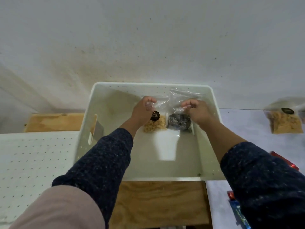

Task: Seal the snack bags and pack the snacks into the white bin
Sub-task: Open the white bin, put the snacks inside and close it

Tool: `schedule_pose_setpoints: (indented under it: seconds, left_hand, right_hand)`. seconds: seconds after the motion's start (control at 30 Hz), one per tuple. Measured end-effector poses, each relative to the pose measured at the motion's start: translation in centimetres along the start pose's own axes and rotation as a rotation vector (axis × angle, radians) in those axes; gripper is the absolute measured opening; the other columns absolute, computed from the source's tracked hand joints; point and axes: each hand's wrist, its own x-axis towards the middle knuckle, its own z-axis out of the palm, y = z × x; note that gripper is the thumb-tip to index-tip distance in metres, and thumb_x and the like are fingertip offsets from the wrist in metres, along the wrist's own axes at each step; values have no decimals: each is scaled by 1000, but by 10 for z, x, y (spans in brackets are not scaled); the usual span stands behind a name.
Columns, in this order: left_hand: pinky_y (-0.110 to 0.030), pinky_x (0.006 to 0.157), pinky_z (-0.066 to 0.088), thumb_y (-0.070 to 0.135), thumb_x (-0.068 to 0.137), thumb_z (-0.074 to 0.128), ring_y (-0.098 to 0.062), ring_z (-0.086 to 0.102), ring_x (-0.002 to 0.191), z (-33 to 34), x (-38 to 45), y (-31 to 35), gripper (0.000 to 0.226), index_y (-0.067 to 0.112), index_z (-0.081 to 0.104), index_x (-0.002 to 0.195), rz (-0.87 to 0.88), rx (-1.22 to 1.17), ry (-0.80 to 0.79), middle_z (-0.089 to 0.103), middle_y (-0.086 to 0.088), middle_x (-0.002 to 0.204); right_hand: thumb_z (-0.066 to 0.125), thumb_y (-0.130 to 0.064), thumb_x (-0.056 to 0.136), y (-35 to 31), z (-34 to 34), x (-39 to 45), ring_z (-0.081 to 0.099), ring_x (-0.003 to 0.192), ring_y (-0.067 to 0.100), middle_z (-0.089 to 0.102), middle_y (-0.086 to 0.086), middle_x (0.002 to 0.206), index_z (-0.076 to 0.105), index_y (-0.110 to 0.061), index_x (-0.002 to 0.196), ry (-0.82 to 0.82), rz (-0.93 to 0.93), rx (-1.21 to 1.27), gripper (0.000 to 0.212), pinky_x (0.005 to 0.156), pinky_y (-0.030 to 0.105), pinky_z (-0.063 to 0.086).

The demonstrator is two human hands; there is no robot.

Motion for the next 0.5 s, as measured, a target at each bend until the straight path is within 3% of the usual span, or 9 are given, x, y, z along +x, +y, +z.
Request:
schedule_pose_setpoints:
  seconds: [0.1, 0.17, 0.3, 0.33, 0.4, 0.5]
  left_hand:
    - [-25, 86, 40, 3, 85, 55, -9, 52, 99, 1, 0, 4, 30, 19, 58, 110, 56, 104, 14, 57, 8, 116]
    - [-24, 86, 39, 6, 84, 59, -9, 51, 98, 1, -1, 8, 30, 16, 60, 112, 119, 149, 29, 60, 5, 116]
    - [-38, 80, 49, 11, 81, 65, -21, 47, 72, -2, -10, 24, 31, 14, 64, 111, 212, 233, 100, 56, -3, 84]
    - [-35, 80, 50, 13, 81, 65, -23, 51, 71, -3, -13, 31, 34, 15, 62, 114, 209, 254, 115, 55, -5, 87]
    - [-30, 87, 46, 16, 83, 62, -26, 56, 93, -5, -21, 49, 41, 19, 54, 124, 164, 308, 154, 48, -11, 114]
    - [-37, 97, 42, 21, 89, 54, -27, 48, 115, -5, -33, 82, 47, 18, 41, 134, 132, 487, 171, 38, -10, 132]
  right_hand:
    - [50, 6, 89, -7, -1, 1, 51, 50, -2, 64, 2, 87, 68, -16, 84, 54, -2, -104, 29, 41, 4, 37]
    - [53, 1, 87, -16, -5, 2, 53, 48, -1, 67, 3, 86, 71, -12, 91, 81, 6, -179, 22, 41, 6, 38]
    - [68, -9, 75, -38, -17, -5, 62, 90, 24, 59, 11, 123, 69, -23, 93, 39, -59, -414, 22, 65, 7, 40]
    - [68, -8, 76, -44, -22, -9, 60, 97, 27, 53, 13, 129, 68, -21, 100, 24, -66, -447, 28, 69, 7, 41]
    - [59, -8, 81, -55, -32, -17, 57, 102, 29, 46, 16, 132, 62, -16, 118, 19, -118, -558, 37, 82, 17, 44]
    - [52, -10, 87, -72, -55, -34, 46, 125, 31, 40, 17, 137, 46, -14, 137, 25, -199, -709, 51, 102, 32, 38]
